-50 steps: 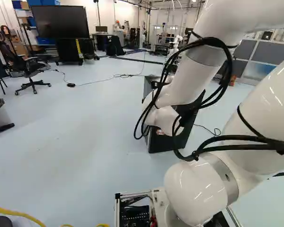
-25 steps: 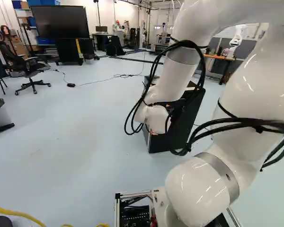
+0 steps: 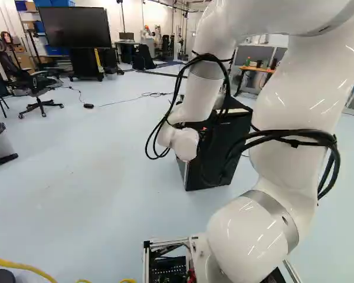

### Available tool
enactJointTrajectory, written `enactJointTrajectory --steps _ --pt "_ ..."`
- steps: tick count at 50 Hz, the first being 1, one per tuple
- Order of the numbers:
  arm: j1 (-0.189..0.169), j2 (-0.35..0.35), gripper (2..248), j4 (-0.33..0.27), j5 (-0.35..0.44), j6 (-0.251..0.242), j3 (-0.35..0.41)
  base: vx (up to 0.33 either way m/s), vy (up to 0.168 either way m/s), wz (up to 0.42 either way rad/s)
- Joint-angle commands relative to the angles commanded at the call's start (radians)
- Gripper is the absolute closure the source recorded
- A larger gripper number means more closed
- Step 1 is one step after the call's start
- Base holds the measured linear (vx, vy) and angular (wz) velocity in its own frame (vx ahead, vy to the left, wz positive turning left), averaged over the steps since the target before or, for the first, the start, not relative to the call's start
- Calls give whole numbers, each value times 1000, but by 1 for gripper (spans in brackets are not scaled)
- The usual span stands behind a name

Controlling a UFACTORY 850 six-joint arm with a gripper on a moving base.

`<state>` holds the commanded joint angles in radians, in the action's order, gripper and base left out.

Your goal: Grab a drink from the fridge

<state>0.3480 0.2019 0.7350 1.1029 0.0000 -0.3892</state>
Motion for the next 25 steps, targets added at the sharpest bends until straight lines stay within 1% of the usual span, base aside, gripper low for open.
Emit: enactJointTrajectory --steps 15,25 --pt "24 61 3 56 42 0 -74 0 0 0" --pt "20 105 3 89 59 0 -130 0 0 0"
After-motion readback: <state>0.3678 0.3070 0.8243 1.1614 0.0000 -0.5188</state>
